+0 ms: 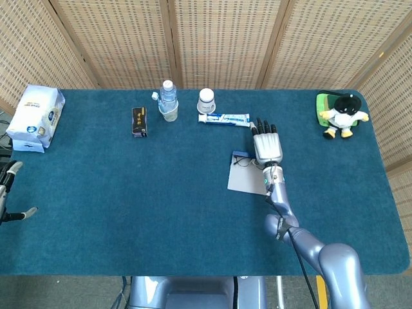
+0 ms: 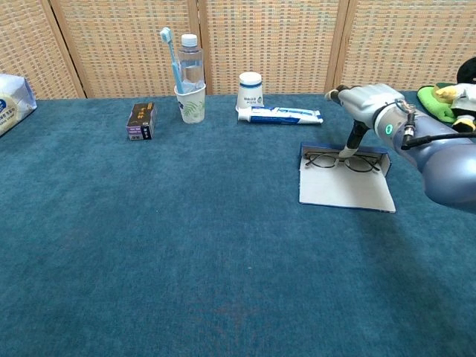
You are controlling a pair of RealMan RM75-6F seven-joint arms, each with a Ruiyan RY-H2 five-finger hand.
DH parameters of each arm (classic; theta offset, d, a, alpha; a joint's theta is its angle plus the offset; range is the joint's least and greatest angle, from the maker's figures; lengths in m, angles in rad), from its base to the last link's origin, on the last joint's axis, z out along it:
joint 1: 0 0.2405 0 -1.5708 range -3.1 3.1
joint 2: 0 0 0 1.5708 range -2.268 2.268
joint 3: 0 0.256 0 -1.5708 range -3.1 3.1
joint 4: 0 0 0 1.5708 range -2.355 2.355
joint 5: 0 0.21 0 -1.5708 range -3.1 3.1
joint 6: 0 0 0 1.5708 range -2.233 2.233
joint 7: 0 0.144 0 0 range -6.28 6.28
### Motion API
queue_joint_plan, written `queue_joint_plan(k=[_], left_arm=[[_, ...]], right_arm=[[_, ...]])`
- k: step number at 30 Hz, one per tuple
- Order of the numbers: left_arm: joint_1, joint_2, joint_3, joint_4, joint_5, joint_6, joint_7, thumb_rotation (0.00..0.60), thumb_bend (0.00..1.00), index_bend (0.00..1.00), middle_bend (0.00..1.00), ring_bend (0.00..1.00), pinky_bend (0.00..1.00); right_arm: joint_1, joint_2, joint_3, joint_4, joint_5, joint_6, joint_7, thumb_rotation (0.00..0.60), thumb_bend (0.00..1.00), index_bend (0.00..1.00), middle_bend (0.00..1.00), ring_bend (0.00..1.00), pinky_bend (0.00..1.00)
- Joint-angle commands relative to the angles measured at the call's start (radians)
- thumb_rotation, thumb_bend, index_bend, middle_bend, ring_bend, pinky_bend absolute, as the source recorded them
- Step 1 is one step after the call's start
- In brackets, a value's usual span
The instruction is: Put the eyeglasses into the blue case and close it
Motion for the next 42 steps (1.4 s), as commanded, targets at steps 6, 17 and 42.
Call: queue_joint_plan(k=[6,17,42], left_arm=[[0.004,0.003,0.003,-0.002,0.01,0.008,-0.006,0.6,0.0,0.0,0.0,0.0,0.0],[0.012,0.009,0.014,-0.012,0.051,0.035,-0.019,0.6,0.0,0.0,0.0,0.0,0.0],[0.023,0.016,0.026,-0.025,0.083,0.068,-0.023,0.6,0.0,0.0,0.0,0.0,0.0]], right_arm=[[-0.065,0.105,-0.025,-0.241,-0.062,0.158,-0.048,0.6,0.02,0.0,0.0,0.0,0.12],[-0.222,0.292,-0.159,-0.669,-0.213,0.356,-0.085,0.6,0.05,0.0,0.0,0.0,0.12],[-0.259,0.114,-0.262,-0.549,-0.343,0.376,-0.146,0.6,0.23,0.15,0.0,0.0,0.12]])
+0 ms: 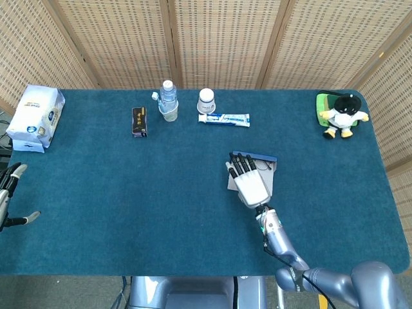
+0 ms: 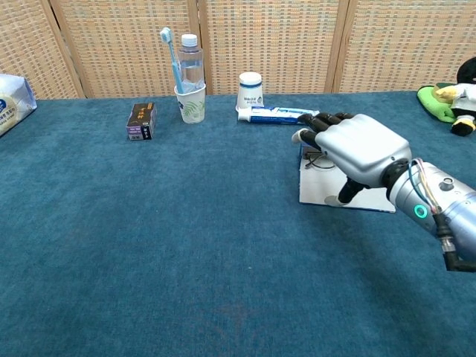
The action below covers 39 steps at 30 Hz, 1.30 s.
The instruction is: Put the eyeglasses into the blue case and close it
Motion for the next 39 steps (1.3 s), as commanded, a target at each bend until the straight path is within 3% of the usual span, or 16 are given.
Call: queue_joint_plan(k=[1,39], left_arm=[[0.0,0.0,0.0,0.001,-0.001,-0.001,-0.001,0.6,0.0,0.0,0.0,0.0,0.0],[-0.004,-0.002,-0.001,0.001,-0.009,-0.009,0.004,0.6,0.0,0.0,0.0,0.0,0.0]], right_arm=[[-0.002,-0.015,-0.006,0.019,-0.008,-0.006,-0.003,0.6,0.24,0.15,0.0,0.0,0.12],[-0.028,-0.071,0.018,0.182,-0.026,-0.081,0.024,0.6,0.25,0.15,0.0,0.0,0.12]])
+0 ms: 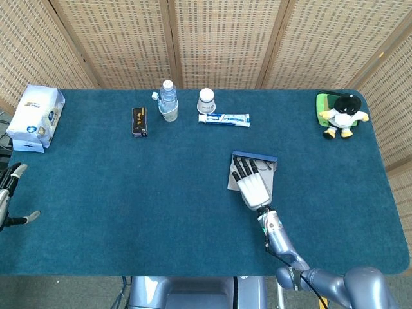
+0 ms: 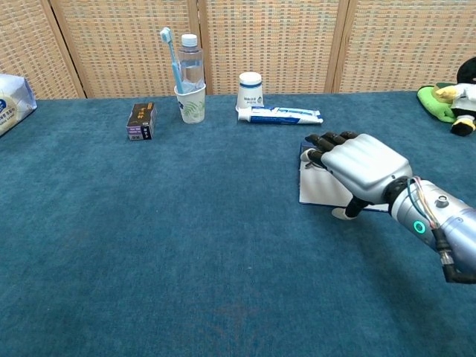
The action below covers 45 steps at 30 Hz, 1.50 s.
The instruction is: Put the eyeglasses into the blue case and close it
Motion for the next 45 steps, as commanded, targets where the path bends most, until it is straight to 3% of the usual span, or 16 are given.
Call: queue_joint_plan(k=[1,18,34,40,45], left_arm=[[0.0,0.001,0.0,0.0,0.0,0.0,0.0,0.6,0.0,0.0,0.0,0.0,0.0],[-0.001,-0.001,0.0,-0.001,-0.001,-0.002,0.005,0.6,0.0,0.0,0.0,0.0,0.0],[-0.003,-0.001,-0.002,0.002,-0.009,-0.008,0.003,0.6,0.0,0.0,0.0,0.0,0.0],[-0.006,-0.001,-0.004,0.003,-0.013,-0.013,0.002,0.6,0.0,0.0,0.0,0.0,0.0],[-0.007,-0.002,-0.006,0.006,-0.02,-0.018,0.001,0.6,0.0,0.0,0.0,0.0,0.0]], right_arm=[[0.003,-0.008,0.009,0.023,0.008,-0.012,-0.007,0.6,0.25,0.15,0.0,0.0,0.12],[0.006,-0.012,0.031,0.071,-0.012,0.0,0.019,0.6,0.26,0.21,0.0,0.0,0.12],[0.061,-0.045,0.116,0.152,0.008,0.002,0.059,0.6,0.26,0.22,0.0,0.0,0.12],[0.097,-0.058,0.151,0.21,0.045,-0.046,0.029,0.6,0.26,0.23,0.0,0.0,0.12],[0.12,-0.07,0.169,0.254,0.083,-0.105,0.01,0.6,0.26,0.35,0.0,0.0,0.12]])
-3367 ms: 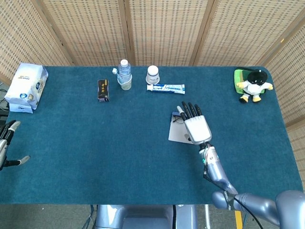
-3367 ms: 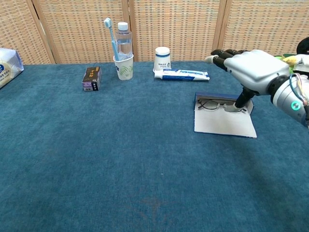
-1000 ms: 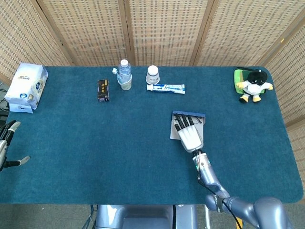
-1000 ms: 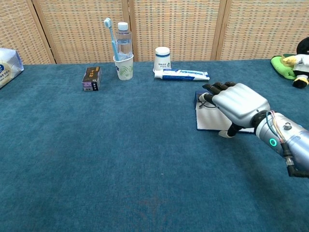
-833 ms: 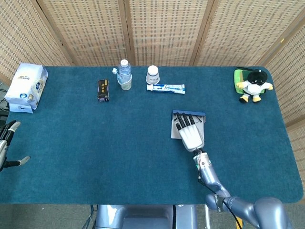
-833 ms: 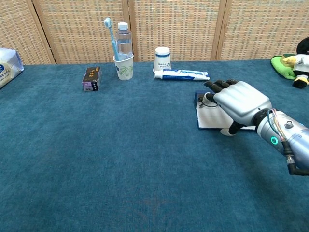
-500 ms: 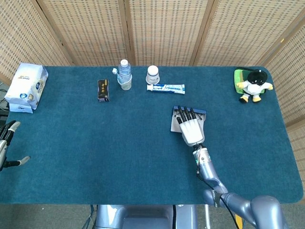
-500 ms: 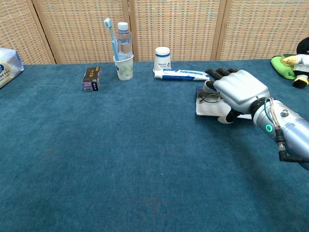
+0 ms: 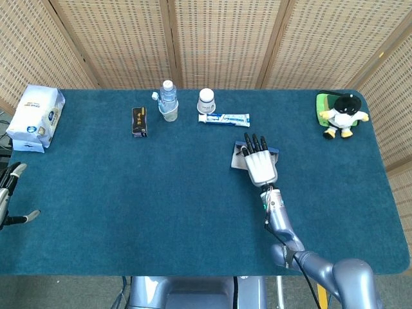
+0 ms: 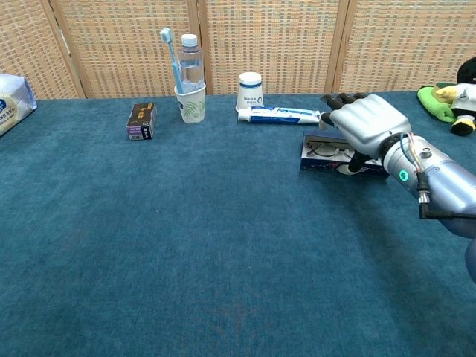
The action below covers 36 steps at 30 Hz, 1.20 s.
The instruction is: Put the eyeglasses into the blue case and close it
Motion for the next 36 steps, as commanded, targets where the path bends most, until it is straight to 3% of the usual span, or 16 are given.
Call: queue_joint_plan(k=[1,4,11,14,25,36], left_arm=[[-0.001,-0.001,-0.002,0.002,-0.004,-0.003,-0.001,0.6,0.0,0.0,0.0,0.0,0.0],[-0.003,-0.001,-0.003,0.004,-0.008,-0.009,-0.003,0.6,0.0,0.0,0.0,0.0,0.0],[-0.006,-0.002,-0.003,0.005,-0.01,-0.015,-0.002,0.6,0.0,0.0,0.0,0.0,0.0],[-0.006,-0.002,-0.002,0.004,-0.007,-0.015,-0.001,0.6,0.0,0.0,0.0,0.0,0.0],[-0.005,-0.001,0.004,-0.004,0.005,-0.008,0.005,0.6,0.0,0.0,0.0,0.0,0.0],[-0.008,-0.004,0.006,-0.01,0.008,-0.01,0.021,0.6,0.0,0.0,0.0,0.0,0.0]], right_arm=[[0.016,-0.008,0.01,0.024,0.023,-0.037,-0.016,0.6,0.26,0.37,0.0,0.0,0.12],[0.018,-0.01,0.006,0.03,0.028,-0.049,-0.014,0.6,0.28,0.47,0.0,0.0,0.12],[0.006,0.005,-0.015,-0.004,0.009,-0.042,0.035,0.6,0.42,0.67,0.01,0.0,0.12],[-0.016,0.043,-0.045,-0.061,-0.021,-0.019,0.057,0.6,0.45,0.69,0.03,0.0,0.12],[-0.128,0.286,-0.17,-0.407,-0.128,0.052,0.096,0.6,0.45,0.69,0.05,0.0,0.13],[-0.201,0.599,-0.344,-0.817,-0.284,0.069,0.027,0.6,0.45,0.69,0.06,0.0,0.13]])
